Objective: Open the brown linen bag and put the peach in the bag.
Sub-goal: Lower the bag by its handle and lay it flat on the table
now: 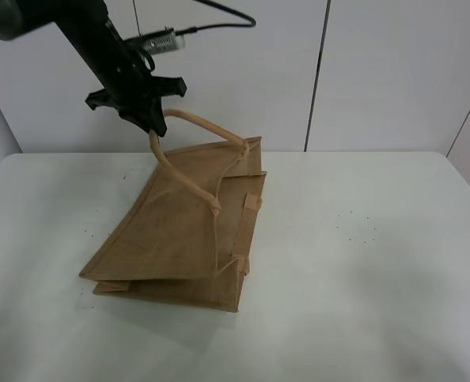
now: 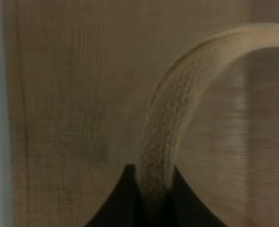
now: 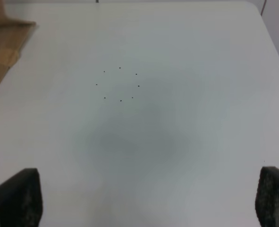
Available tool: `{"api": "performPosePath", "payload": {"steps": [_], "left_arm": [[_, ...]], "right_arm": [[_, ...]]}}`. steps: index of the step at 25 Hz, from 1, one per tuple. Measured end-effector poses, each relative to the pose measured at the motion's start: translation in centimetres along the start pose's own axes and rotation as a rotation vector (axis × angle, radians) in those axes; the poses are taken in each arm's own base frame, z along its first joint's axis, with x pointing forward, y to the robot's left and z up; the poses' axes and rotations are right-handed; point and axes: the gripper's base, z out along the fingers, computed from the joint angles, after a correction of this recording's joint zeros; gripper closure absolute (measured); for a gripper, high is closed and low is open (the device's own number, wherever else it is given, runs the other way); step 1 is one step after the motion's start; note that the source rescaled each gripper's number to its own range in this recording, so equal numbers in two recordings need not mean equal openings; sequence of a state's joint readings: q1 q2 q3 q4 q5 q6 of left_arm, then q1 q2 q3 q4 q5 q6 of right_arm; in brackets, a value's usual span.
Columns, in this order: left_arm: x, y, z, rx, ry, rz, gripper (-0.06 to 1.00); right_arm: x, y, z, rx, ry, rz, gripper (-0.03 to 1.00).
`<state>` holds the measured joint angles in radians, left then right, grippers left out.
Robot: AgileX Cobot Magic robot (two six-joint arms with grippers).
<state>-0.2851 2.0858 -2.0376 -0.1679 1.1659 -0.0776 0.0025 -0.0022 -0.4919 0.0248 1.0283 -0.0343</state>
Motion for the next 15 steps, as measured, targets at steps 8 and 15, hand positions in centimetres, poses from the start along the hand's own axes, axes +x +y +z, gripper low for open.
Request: {"api": "performPosePath", "payload": {"steps": [8,15], "left_arm": [[0.2,-0.3,9.2,-0.005,0.166,0.005,0.94],[0.6,-0.6,10.2,0.025,0.202,0.061,0.31]], "right_arm": [[0.0,0.0,0.0,0.000,0.000,0.002,-0.03],[0.0,0.0,0.0,0.000,0.000,0.005,-0.03]]}}
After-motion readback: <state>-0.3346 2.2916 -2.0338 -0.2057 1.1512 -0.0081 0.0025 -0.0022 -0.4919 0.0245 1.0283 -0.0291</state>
